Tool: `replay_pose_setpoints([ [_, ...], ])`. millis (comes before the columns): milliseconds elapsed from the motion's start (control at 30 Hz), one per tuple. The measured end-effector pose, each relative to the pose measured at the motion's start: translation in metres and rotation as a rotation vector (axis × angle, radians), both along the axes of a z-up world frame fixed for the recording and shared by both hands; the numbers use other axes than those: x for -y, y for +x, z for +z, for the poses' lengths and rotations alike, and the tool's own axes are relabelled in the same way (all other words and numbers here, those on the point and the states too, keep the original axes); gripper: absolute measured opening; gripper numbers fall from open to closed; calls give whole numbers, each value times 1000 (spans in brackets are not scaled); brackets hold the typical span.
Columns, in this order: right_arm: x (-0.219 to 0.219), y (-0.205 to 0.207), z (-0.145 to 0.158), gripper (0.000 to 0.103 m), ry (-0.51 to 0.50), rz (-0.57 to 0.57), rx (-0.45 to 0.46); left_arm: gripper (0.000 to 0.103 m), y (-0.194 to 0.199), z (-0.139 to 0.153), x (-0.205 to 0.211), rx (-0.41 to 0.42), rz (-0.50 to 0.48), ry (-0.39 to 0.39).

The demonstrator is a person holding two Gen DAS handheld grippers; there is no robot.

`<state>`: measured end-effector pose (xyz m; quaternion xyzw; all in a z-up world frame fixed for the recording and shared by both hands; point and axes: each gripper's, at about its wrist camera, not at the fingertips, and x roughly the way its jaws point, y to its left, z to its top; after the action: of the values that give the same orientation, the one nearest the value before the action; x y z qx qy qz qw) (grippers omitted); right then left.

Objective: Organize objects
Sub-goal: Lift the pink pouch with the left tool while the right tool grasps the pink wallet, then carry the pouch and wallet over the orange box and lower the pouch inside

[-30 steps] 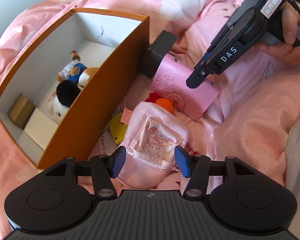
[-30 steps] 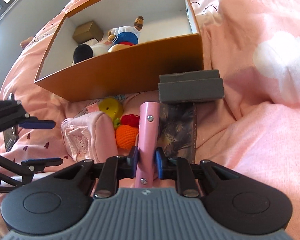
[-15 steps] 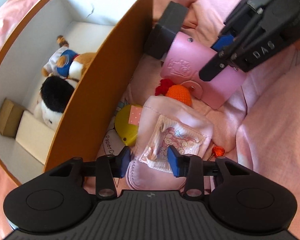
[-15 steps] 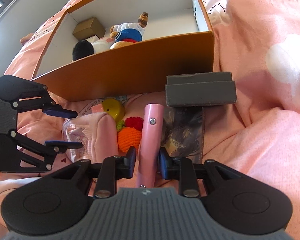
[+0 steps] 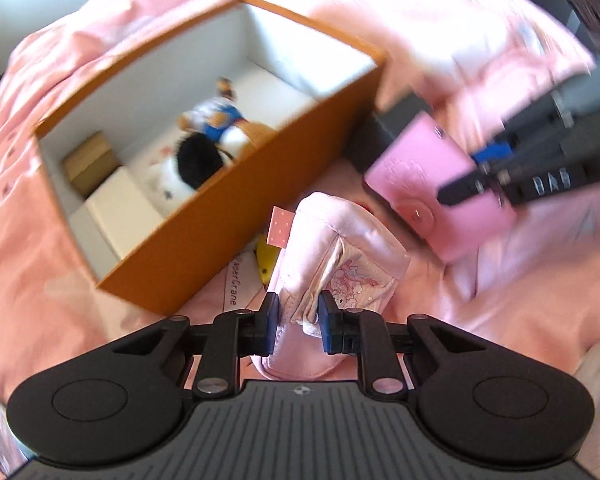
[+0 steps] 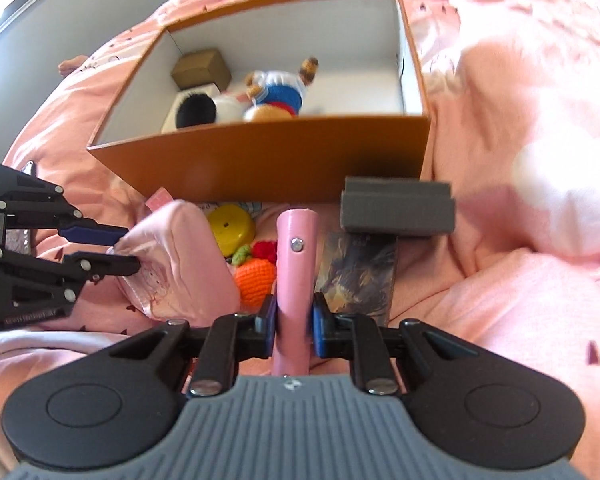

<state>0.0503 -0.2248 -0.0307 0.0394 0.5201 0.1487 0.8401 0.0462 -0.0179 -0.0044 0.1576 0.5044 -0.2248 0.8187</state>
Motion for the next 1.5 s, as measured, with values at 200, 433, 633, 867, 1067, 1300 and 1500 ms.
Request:
replay_pose_setpoints([
  [200,3,-6,30,19,7,2,74,23,-4,27,-11,32,174,-192],
  [433,12,-5,71,19,20,-36,187,23,13,52,-18,69,292,-371],
  [633,25,6,105,19,58,-74,289,23,41,63,-35,89,445,-539],
  [867,33,38,127,18,72,-124,372,23,75,63,-38,84,564,-666],
  [1067,41,63,128,18,89,-182,407,23,104,50,-36,36,614,-711],
  [1300,49,82,114,18,80,-231,408,23,137,7,-34,-155,693,-756],
  [1500,61,92,97,18,112,-233,376,23,154,-22,-17,-259,720,-738],
])
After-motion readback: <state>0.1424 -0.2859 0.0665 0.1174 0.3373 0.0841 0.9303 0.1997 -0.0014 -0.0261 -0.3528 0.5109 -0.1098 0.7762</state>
